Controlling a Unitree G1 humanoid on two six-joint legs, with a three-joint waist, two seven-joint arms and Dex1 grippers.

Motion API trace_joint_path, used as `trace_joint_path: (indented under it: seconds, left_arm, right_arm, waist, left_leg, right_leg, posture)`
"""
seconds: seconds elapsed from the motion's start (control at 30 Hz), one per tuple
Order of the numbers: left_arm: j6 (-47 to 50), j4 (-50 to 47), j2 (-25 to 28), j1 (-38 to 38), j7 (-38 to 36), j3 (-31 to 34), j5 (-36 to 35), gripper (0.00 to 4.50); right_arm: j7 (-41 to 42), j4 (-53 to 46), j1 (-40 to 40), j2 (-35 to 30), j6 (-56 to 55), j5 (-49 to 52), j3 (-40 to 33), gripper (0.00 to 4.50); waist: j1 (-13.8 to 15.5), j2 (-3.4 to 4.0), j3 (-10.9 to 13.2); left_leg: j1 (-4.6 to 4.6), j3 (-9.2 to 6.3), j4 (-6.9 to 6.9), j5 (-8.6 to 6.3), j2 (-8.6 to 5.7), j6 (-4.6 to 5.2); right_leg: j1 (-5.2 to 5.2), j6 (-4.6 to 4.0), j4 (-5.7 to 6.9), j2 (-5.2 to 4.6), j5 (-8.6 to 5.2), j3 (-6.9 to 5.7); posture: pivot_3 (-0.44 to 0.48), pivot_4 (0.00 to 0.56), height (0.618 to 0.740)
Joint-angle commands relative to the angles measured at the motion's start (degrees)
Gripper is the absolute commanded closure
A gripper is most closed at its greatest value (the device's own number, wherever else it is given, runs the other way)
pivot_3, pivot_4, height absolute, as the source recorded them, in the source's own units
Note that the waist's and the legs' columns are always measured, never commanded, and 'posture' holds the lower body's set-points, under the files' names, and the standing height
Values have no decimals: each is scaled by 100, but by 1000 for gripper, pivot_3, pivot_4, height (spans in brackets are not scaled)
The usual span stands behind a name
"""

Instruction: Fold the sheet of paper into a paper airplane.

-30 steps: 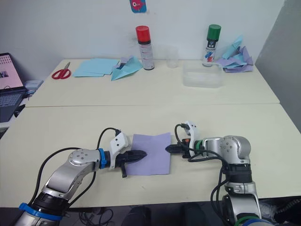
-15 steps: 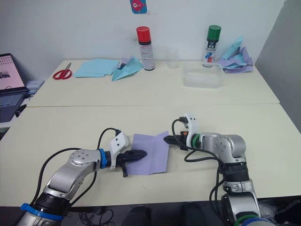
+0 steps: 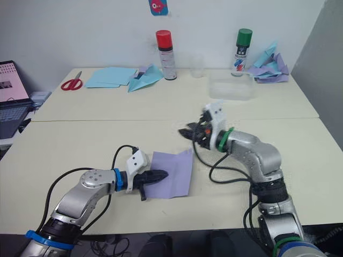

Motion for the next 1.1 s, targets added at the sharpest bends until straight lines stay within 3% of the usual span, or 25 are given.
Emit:
trace_joint_path:
  seconds: [0.03,0.07,0.23,0.33,0.77,1.1]
  left_arm:
    - [128,361,-33,37,179,-201,340,4500]
    - [137,367,-40,24,182,-199,341,4500]
    - [177,303,-53,58,217,-190,336,4500]
    - [185,271,-56,98,236,-186,336,4500]
    - [167,327,-99,76,285,-172,332,4500]
    - [132,337,-83,112,261,-160,340,4500]
  right_arm:
    - [14,1,235,40,-510,-480,524,4124]
    - [-15,49,306,69,-542,-577,646,4476]
    - [42,255,652,-154,-750,-1185,1216,4476]
    - [-35,465,773,-259,-873,-1440,1201,4476]
    - [-313,938,1050,-662,-1603,-1776,199,4476]
    - [259,124,1055,26,-2372,-713,-564,4476]
  waist:
    - [11,1,1]
    - [12,0,1]
    - [32,-1,0]
    - [38,0,1]
    - [61,-1,-1]
    - [64,3,2]
  left_leg:
    - [-2,2,0,0,-2,0]
    - [-3,6,1,0,-2,0]
    - [-2,9,3,1,-5,0]
    - [-3,7,2,1,-7,0]
    - [5,6,1,1,-6,0]
    - [4,3,0,1,-1,0]
  right_leg:
    - [-1,0,0,-2,0,4]
    - [-2,1,0,-6,1,6]
    - [-2,3,-1,-8,2,5]
    - [-2,2,-2,-6,1,5]
    - [3,2,-1,-5,1,6]
    - [1,2,0,2,1,4]
  posture:
    - [0,150,740]
    - [0,150,740]
    - [0,150,740]
    - [0,150,740]
    - [0,150,740]
    - [0,150,740]
